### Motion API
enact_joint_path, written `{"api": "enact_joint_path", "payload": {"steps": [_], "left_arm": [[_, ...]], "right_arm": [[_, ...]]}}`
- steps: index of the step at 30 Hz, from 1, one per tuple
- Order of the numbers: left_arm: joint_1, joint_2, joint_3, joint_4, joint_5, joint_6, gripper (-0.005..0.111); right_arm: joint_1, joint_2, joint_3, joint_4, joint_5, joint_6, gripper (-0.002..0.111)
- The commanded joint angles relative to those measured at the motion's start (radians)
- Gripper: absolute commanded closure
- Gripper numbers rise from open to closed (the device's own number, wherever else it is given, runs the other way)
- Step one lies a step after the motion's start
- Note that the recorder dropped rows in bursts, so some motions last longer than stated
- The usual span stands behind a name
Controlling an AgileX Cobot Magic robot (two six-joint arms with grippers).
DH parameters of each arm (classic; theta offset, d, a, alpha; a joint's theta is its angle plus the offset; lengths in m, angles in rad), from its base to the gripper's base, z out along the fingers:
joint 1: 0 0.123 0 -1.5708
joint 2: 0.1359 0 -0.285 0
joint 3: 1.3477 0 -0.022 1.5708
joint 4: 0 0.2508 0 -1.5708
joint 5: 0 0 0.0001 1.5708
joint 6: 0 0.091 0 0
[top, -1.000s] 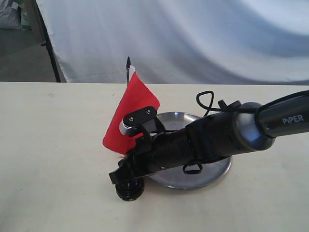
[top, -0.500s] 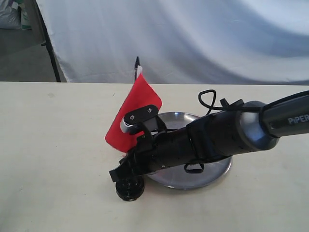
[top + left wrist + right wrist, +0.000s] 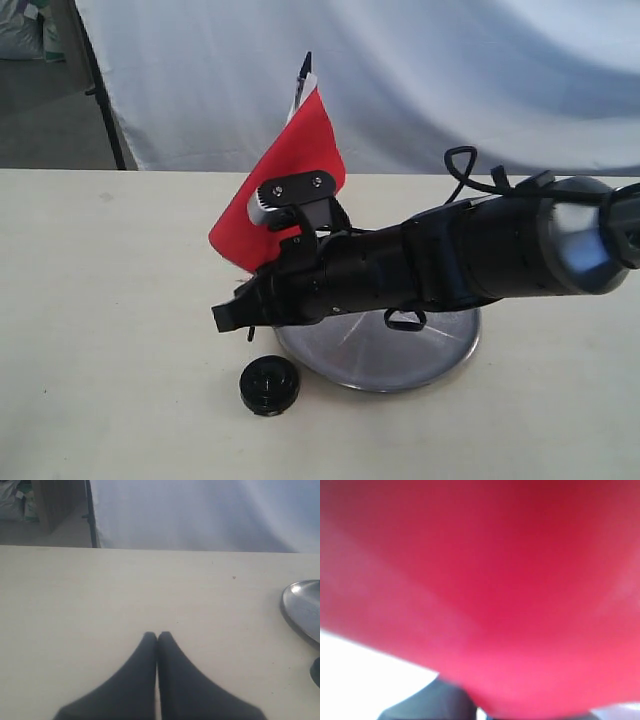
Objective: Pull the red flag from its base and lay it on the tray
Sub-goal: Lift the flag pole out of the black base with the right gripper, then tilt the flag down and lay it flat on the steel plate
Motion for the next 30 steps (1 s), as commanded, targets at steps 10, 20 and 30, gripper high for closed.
{"api": "enact_joint_path", "payload": {"steps": [10,20,30], "left_arm": [[0.002,-0.003,0.004,0.0,-0.004,-0.007,0.107],[0.002,-0.003,0.004,0.0,-0.004,-0.007,0.107],[0.002,-0.003,0.004,0.0,-0.004,-0.007,0.107]], "right_arm": [[-0.041,0.012,0.0,0.006,-0.312,0.086,0.109],[-0.168,0.118,0.0,0.006,-0.093,0.217,0.109],[-0.168,0.137,0.0,-0.023,-0.098,0.217,0.105]]}}
